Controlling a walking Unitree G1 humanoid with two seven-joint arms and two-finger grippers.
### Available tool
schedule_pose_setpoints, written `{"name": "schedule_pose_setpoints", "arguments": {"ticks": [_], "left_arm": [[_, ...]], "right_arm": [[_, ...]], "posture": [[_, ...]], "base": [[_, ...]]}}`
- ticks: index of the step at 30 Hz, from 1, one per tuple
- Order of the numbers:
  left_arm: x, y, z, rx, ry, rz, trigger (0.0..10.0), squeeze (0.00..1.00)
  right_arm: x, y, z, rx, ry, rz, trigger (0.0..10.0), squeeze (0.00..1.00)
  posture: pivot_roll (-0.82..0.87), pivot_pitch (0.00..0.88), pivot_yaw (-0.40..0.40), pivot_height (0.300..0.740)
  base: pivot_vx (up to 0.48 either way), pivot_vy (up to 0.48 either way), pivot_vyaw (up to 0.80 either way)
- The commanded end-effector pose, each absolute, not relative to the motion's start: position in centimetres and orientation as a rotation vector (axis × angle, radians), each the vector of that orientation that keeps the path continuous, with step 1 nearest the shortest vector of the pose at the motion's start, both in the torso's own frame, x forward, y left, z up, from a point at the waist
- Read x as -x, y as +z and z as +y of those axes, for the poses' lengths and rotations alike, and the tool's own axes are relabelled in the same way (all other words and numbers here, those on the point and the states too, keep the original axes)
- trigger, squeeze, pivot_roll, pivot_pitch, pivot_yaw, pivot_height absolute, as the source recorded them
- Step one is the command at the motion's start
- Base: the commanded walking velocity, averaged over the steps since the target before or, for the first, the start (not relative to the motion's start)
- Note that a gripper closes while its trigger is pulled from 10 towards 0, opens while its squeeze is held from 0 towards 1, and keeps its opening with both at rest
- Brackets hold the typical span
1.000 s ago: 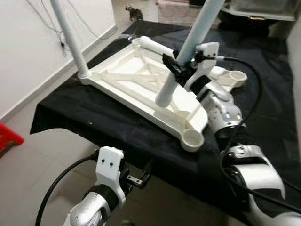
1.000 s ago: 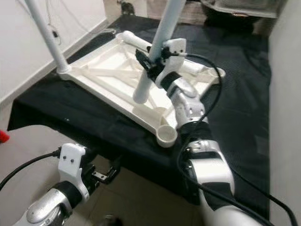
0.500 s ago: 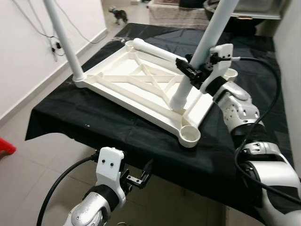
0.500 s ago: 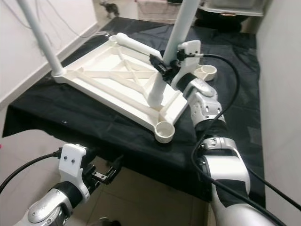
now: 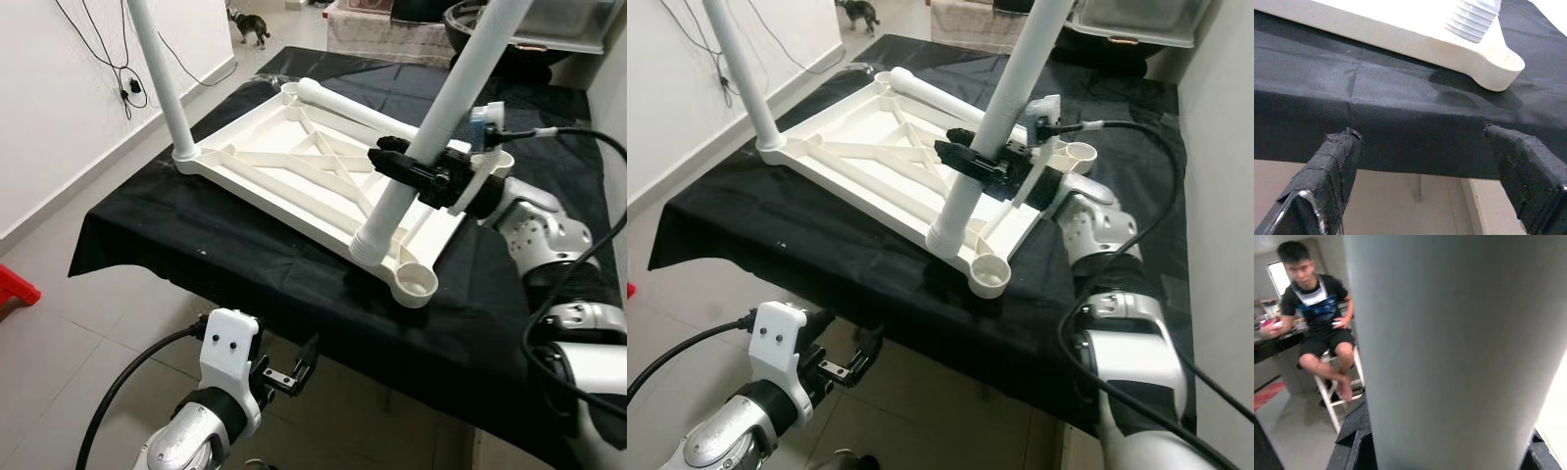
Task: Building children table
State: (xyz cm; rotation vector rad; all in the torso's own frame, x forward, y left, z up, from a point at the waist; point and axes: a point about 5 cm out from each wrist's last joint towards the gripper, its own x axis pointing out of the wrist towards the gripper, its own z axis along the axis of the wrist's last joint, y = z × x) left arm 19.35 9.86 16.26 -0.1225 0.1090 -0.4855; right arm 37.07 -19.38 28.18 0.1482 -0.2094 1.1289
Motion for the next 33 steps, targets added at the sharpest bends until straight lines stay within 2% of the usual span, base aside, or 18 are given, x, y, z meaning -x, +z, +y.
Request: {"name": "schedule_pose_setpoints", "arguments": {"ticks": [1, 13, 19, 23, 24, 26, 29, 33], "left_arm": [[-19.1, 15.9, 9.8, 0.118, -0.489, 0.123, 10.0, 0.0], [-18.9, 15.9, 9.9, 0.117, -0.489, 0.127, 10.0, 0.0], [-18.9, 15.9, 9.9, 0.117, -0.491, 0.128, 10.0, 0.0], [-18.8, 15.9, 9.9, 0.117, -0.492, 0.132, 10.0, 0.0], [-18.8, 15.8, 9.9, 0.117, -0.494, 0.136, 10.0, 0.0], [-18.8, 15.8, 9.9, 0.117, -0.494, 0.136, 10.0, 0.0], [-18.8, 15.7, 9.9, 0.117, -0.495, 0.139, 10.0, 0.0], [-18.9, 15.7, 9.9, 0.117, -0.495, 0.14, 10.0, 0.0]], "right_arm": [[-36.9, 27.3, -19.5, -0.11, 1.153, -0.173, 10.0, 0.0], [-36.8, 26.0, -21.2, -0.008, 1.127, -0.099, 10.0, 0.0], [-36.7, 26.0, -22.2, -0.013, 1.098, -0.098, 10.0, 0.0], [-36.6, 26.7, -22.7, -0.045, 1.11, -0.127, 10.0, 0.0], [-36.5, 28.1, -22.9, -0.123, 1.131, -0.21, 10.0, 0.0], [-36.5, 28.1, -22.9, -0.123, 1.131, -0.21, 10.0, 0.0], [-36.5, 29.9, -23.2, -0.222, 1.134, -0.318, 10.0, 0.0], [-36.4, 30.4, -23.4, -0.229, 1.133, -0.338, 10.0, 0.0]], "posture": [[0.22, 0.156, -0.012, 0.74], [0.23, 0.173, -0.008, 0.74], [0.23, 0.177, -0.006, 0.74], [0.23, 0.179, -0.004, 0.74], [0.23, 0.179, -0.004, 0.74], [0.23, 0.179, -0.004, 0.74], [0.23, 0.179, -0.004, 0.74], [0.23, 0.179, -0.003, 0.74]], "base": [[0.0, 0.0, 0.0], [0.0, 0.0, 0.0], [0.0, 0.0, 0.0], [0.0, 0.0, 0.0], [0.0, 0.0, 0.0], [0.0, 0.0, 0.0], [0.0, 0.0, 0.0], [0.0, 0.0, 0.0]]}}
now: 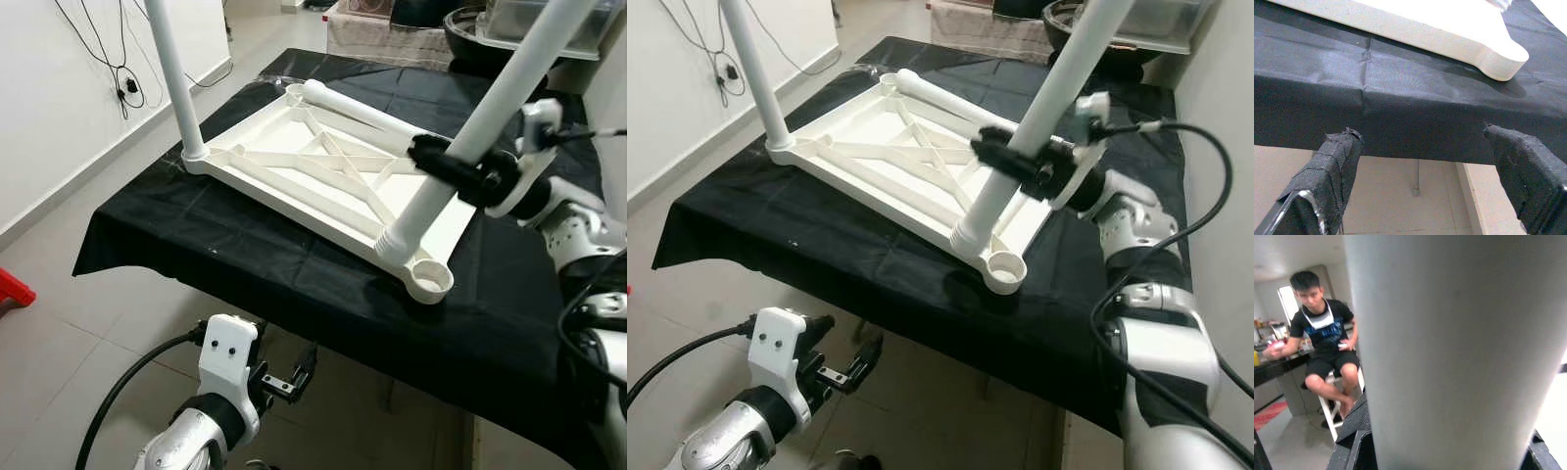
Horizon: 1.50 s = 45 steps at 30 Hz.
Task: Building children table
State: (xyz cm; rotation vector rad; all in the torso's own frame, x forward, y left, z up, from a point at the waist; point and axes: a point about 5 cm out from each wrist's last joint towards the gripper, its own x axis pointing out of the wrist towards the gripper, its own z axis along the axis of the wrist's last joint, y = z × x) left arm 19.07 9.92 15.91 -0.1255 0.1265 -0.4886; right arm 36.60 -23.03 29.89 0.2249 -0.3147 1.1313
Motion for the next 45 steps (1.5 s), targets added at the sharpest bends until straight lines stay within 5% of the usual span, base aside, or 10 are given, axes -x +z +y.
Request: {"name": "schedule_pose_setpoints", "arguments": {"ticks": [1, 26, 45], "left_arm": [[-18.9, 15.7, 9.9, 0.116, -0.495, 0.14, 10.0, 0.0], [-18.9, 15.7, 10.0, 0.113, -0.496, 0.139, 10.0, 0.0], [-18.8, 15.6, 10.0, 0.109, -0.502, 0.14, 10.0, 0.0]], "right_arm": [[-36.4, 30.0, -23.5, -0.205, 1.136, -0.312, 10.0, 0.0], [-35.5, 26.6, -26.3, 0.042, 1.058, -0.071, 10.0, 0.0], [-34.8, 23.3, -24.8, 0.037, 1.168, 0.009, 10.0, 0.0]], "posture": [[0.23, 0.179, -0.003, 0.74], [0.22, 0.18, 0.002, 0.74], [0.22, 0.162, 0.003, 0.74]], "base": [[0.0, 0.0, 0.0], [0.0, 0.0, 0.0], [0.0, 0.0, 0.0]]}}
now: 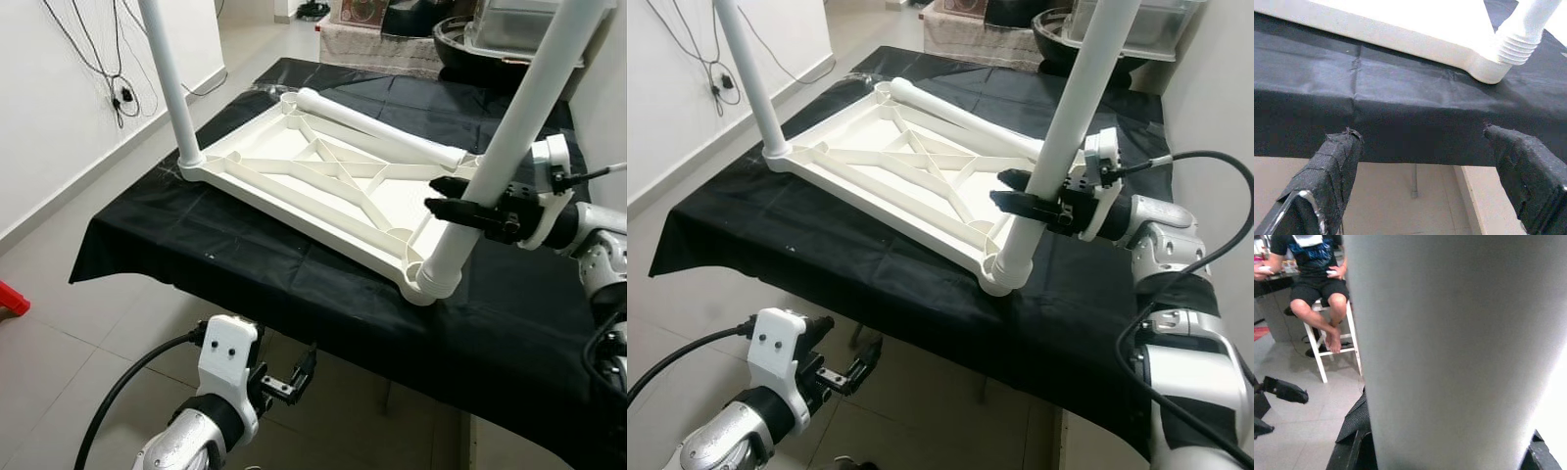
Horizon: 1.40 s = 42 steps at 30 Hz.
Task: Building children table
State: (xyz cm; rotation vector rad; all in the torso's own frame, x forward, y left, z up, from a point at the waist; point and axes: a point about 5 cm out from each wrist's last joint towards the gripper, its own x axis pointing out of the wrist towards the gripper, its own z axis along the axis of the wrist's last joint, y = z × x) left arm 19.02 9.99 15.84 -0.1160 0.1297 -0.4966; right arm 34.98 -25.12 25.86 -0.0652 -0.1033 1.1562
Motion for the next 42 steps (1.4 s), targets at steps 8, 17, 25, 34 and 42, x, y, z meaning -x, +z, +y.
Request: {"name": "schedule_pose_setpoints", "arguments": {"ticks": [8, 17, 25, 34, 42], "left_arm": [[-18.7, 15.6, 9.9, 0.111, -0.503, 0.14, 10.0, 0.0], [-18.7, 15.6, 9.8, 0.114, -0.505, 0.139, 10.0, 0.0], [-18.8, 15.6, 9.7, 0.115, -0.503, 0.137, 10.0, 0.0], [-18.9, 15.7, 9.8, 0.116, -0.501, 0.134, 10.0, 0.0], [-19.0, 15.8, 9.7, 0.117, -0.498, 0.129, 10.0, 0.0]], "right_arm": [[-35.5, 23.2, -23.8, 0.046, 1.145, -0.006, 10.0, 0.0], [-36.0, 22.8, -22.7, 0.055, 1.126, -0.001, 10.0, 0.0], [-35.5, 21.8, -21.8, 0.032, 1.205, 0.038, 10.0, 0.0], [-36.3, 20.6, -19.3, 0.09, 1.17, 0.076, 10.0, 0.0], [-37.0, 19.9, -17.8, 0.116, 1.06, 0.073, 10.0, 0.0]], "posture": [[0.22, 0.159, -0.002, 0.74], [0.22, 0.16, -0.007, 0.74], [0.22, 0.167, -0.01, 0.74], [0.22, 0.174, -0.013, 0.74], [0.22, 0.178, -0.013, 0.74]], "base": [[0.0, 0.0, 0.0], [0.0, 0.0, 0.0], [0.0, 0.0, 0.0], [0.0, 0.0, 0.0], [0.0, 0.0, 0.0]]}}
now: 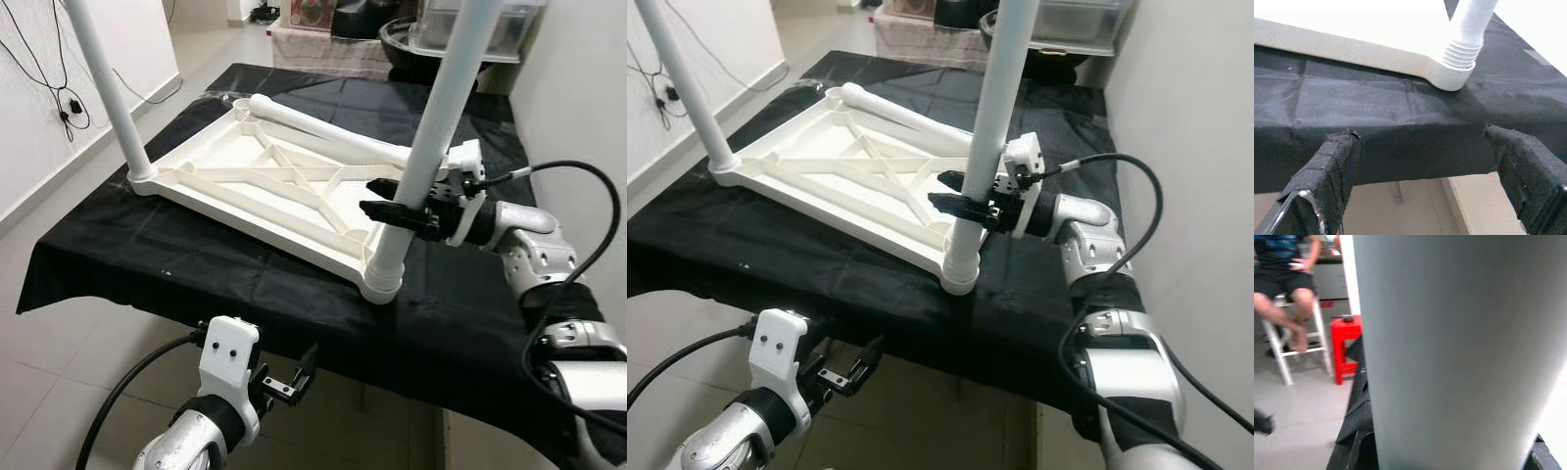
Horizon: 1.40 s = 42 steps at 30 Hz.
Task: Building children table
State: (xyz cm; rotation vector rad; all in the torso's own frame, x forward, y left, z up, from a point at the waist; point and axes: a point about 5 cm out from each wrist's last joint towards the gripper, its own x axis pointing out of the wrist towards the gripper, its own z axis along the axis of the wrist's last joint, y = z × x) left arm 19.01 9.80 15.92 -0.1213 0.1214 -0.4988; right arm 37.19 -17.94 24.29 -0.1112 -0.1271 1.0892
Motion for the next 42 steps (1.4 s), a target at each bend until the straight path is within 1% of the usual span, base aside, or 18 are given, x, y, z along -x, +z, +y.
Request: {"name": "schedule_pose_setpoints", "arguments": {"ticks": [1, 5, 8, 11, 12, 13, 14, 15, 16, 19, 21, 24, 26, 27, 28, 30, 41, 42], "left_arm": [[-19.0, 15.8, 9.8, 0.116, -0.497, 0.126, 10.0, 0.0], [-19.2, 15.9, 9.9, 0.112, -0.491, 0.118, 10.0, 0.0], [-19.7, 16.2, 10.2, 0.104, -0.477, 0.1, 10.0, 0.0], [-19.7, 16.2, 10.2, 0.104, -0.477, 0.1, 10.0, 0.0], [-19.8, 16.3, 10.3, 0.102, -0.473, 0.094, 10.0, 0.0], [-19.8, 16.3, 10.3, 0.102, -0.473, 0.094, 10.0, 0.0], [-20.0, 16.4, 10.4, 0.1, -0.469, 0.088, 10.0, 0.0], [-20.0, 16.4, 10.4, 0.1, -0.469, 0.088, 10.0, 0.0], [-20.2, 16.4, 10.5, 0.097, -0.467, 0.083, 10.0, 0.0], [-20.4, 16.5, 10.5, 0.093, -0.465, 0.078, 10.0, 0.0], [-20.4, 16.5, 10.5, 0.093, -0.465, 0.078, 10.0, 0.0], [-20.6, 16.5, 10.6, 0.09, -0.466, 0.074, 10.0, 0.0], [-20.7, 16.6, 10.5, 0.089, -0.468, 0.071, 10.0, 0.0], [-20.7, 16.6, 10.5, 0.089, -0.468, 0.071, 10.0, 0.0], [-20.8, 16.6, 10.5, 0.089, -0.469, 0.07, 10.0, 0.0], [-20.8, 16.6, 10.5, 0.088, -0.469, 0.067, 10.0, 0.0], [-20.9, 16.7, 10.4, 0.086, -0.471, 0.057, 10.0, 0.0], [-21.0, 16.8, 10.5, 0.084, -0.471, 0.053, 10.0, 0.0]], "right_arm": [[-37.1, 19.8, -17.7, 0.123, 1.02, 0.069, 10.0, 0.0], [-37.6, 19.5, -17.6, 0.117, 0.918, 0.09, 10.0, 0.0], [-38.8, 19.6, -17.8, 0.104, 0.7, 0.085, 10.0, 0.0], [-38.8, 19.6, -17.8, 0.104, 0.7, 0.085, 10.0, 0.0], [-39.1, 19.7, -17.9, 0.108, 0.614, 0.082, 10.0, 0.0], [-39.1, 19.7, -17.9, 0.108, 0.614, 0.082, 10.0, 0.0], [-39.3, 19.6, -18.0, 0.109, 0.527, 0.073, 10.0, 0.0], [-39.3, 19.6, -18.0, 0.109, 0.527, 0.073, 10.0, 0.0], [-39.4, 19.4, -18.0, 0.087, 0.451, 0.075, 9.4, 0.0], [-39.2, 18.8, -17.5, 0.053, 0.373, 0.077, 10.0, 0.0], [-39.2, 18.8, -17.5, 0.053, 0.373, 0.077, 10.0, 0.0], [-39.0, 18.2, -17.1, 0.027, 0.29, 0.088, 10.0, 0.0], [-39.4, 18.4, -17.2, 0.004, 0.106, 0.085, 10.0, 0.0], [-39.4, 18.4, -17.2, 0.004, 0.106, 0.085, 10.0, 0.0], [-39.6, 18.6, -17.1, -0.009, 0.035, 0.081, 10.0, 0.0], [-39.8, 18.8, -16.5, -0.034, -0.052, 0.091, 10.0, 0.0], [-40.2, 19.7, -14.1, -0.068, -0.238, 0.096, 10.0, 0.0], [-40.1, 20.0, -13.6, -0.064, -0.301, 0.086, 10.0, 0.0]], "posture": [[0.22, 0.178, -0.013, 0.74], [0.22, 0.178, -0.012, 0.74], [0.21, 0.176, -0.012, 0.74], [0.21, 0.176, -0.012, 0.74], [0.21, 0.175, -0.011, 0.74], [0.21, 0.175, -0.011, 0.74], [0.21, 0.174, -0.009, 0.74], [0.21, 0.174, -0.009, 0.74], [0.21, 0.174, -0.007, 0.74], [0.21, 0.171, -0.007, 0.74], [0.21, 0.171, -0.007, 0.74], [0.21, 0.17, -0.005, 0.74], [0.21, 0.165, -0.008, 0.74], [0.21, 0.165, -0.008, 0.74], [0.21, 0.163, -0.007, 0.74], [0.21, 0.159, -0.008, 0.74], [0.22, 0.146, -0.012, 0.74], [0.22, 0.143, -0.013, 0.74]], "base": [[0.0, 0.0, 0.0], [0.0, 0.0, 0.0], [0.0, 0.0, 0.0], [0.0, 0.0, 0.0], [0.0, 0.0, 0.0], [0.0, 0.0, 0.0], [0.0, 0.0, 0.0], [0.0, 0.0, 0.0], [0.0, 0.0, 0.0], [0.0, 0.0, 0.0], [0.0, 0.0, 0.0], [0.0, 0.0, 0.0], [0.0, 0.0, 0.0], [0.0, 0.0, 0.0], [0.0, 0.0, 0.0], [0.0, 0.0, 0.0], [0.0, 0.0, 0.0], [0.0, 0.0, 0.0]]}}
